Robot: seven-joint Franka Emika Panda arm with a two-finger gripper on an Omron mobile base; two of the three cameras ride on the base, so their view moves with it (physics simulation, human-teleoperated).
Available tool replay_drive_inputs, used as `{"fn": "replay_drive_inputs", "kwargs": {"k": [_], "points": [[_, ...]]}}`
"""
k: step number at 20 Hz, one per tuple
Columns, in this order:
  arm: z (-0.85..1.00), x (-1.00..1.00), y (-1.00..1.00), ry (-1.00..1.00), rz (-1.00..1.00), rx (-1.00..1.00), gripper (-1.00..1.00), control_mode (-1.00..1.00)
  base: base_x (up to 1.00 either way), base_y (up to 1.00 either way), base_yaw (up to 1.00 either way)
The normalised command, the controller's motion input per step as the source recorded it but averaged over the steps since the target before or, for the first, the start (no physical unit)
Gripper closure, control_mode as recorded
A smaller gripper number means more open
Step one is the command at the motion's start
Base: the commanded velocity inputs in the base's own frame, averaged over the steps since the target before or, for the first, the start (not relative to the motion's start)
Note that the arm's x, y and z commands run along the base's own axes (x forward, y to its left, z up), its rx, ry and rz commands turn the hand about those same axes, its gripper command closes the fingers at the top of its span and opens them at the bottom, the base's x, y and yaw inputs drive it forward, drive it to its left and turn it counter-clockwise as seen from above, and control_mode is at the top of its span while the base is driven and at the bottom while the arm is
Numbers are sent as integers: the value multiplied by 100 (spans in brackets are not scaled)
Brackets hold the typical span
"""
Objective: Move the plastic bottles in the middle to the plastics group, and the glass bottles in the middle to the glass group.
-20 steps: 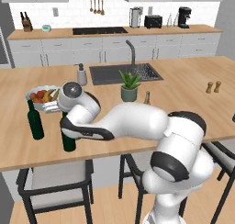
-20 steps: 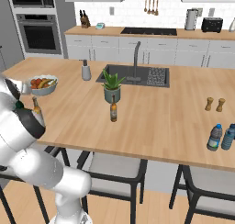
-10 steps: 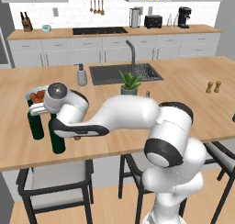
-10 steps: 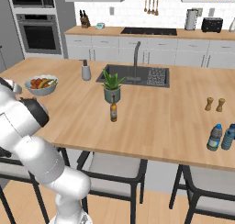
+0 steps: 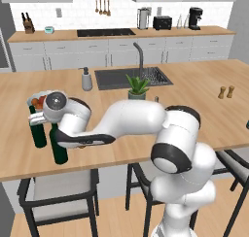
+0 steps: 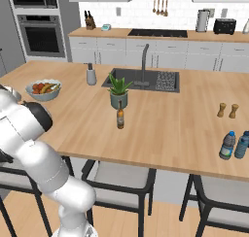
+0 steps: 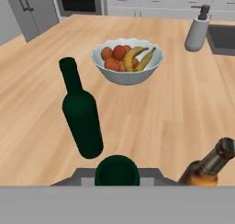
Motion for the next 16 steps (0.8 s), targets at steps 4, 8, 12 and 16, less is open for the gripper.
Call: {"fn": "replay_drive_inputs", "kwargs": {"k": [4, 8, 12, 16], "points": [[-4, 1, 8, -4, 0, 0, 100, -100, 0, 0, 0], [0, 7, 22, 0, 0, 0, 100, -100, 0, 0, 0], [0, 14, 28, 0, 0, 0, 100, -100, 0, 0, 0], [0, 15, 25, 0, 0, 0, 100, -100, 0, 0, 0]]}}
